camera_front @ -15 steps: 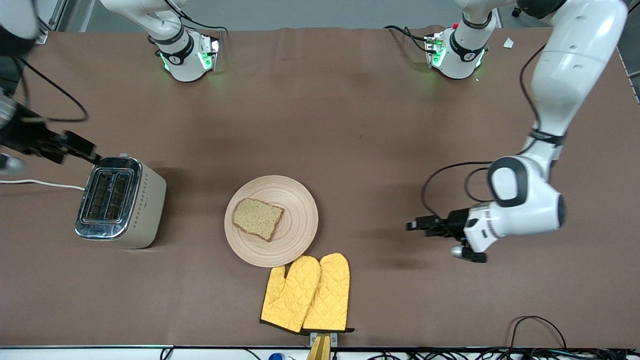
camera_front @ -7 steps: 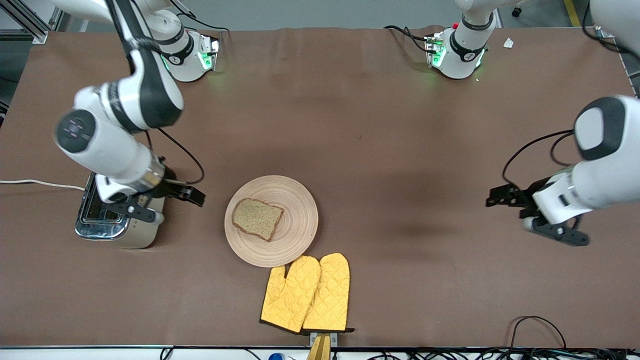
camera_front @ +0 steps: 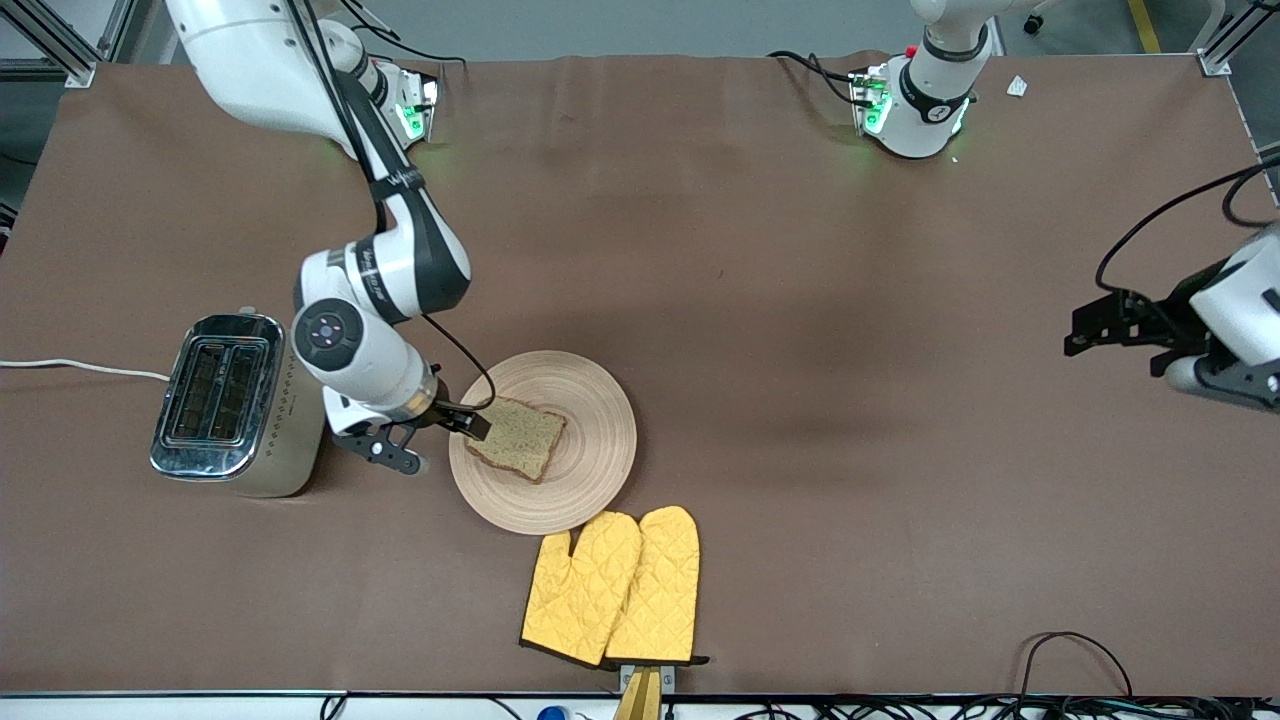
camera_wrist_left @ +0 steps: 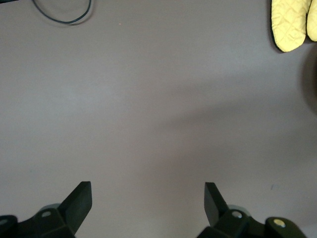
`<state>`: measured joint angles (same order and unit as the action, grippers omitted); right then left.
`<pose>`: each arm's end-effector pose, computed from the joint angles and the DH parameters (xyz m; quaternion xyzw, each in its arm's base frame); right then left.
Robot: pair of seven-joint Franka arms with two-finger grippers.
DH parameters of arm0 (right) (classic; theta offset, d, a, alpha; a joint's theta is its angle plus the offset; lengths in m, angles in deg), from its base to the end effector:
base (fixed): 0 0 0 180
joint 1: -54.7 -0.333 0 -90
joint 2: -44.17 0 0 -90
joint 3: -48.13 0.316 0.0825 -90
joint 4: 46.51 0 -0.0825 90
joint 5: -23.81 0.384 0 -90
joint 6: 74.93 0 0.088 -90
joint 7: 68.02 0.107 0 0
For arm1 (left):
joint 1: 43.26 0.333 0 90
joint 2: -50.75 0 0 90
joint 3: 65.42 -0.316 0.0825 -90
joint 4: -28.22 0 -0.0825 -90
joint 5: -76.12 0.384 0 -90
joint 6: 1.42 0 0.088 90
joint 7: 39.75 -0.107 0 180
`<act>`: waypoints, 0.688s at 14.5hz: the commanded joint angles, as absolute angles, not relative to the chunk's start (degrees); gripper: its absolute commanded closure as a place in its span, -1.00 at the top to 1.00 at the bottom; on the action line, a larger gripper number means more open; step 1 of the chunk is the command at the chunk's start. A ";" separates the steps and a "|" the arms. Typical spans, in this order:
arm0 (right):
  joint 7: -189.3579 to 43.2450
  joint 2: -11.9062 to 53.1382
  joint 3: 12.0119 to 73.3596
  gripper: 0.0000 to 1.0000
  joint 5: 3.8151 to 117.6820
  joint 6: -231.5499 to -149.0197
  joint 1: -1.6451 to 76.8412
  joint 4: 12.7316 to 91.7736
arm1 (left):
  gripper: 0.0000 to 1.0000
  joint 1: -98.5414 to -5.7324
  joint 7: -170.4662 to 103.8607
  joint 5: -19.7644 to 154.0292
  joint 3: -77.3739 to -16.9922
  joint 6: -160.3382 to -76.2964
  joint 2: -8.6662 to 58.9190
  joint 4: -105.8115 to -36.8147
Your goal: Move plate and put bread in toaster
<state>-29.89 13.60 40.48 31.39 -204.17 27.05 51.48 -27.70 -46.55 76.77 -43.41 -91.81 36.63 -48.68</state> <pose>0.6280 0.2421 0.2850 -0.9818 0.1890 0.0007 0.0200 0.6242 -0.0384 0.5967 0.9931 -0.1099 0.0035 0.0401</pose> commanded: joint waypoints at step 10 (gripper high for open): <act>-29.00 8.31 39.96 0.67 31.02 -205.71 24.55 50.88 | 1.00 -30.67 -44.68 79.11 -45.80 -90.10 41.43 -49.47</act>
<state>-29.89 9.17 40.44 31.37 -205.24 25.01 51.44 -27.39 -45.63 77.76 -43.93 -90.54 39.04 -48.74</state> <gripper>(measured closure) 0.141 0.000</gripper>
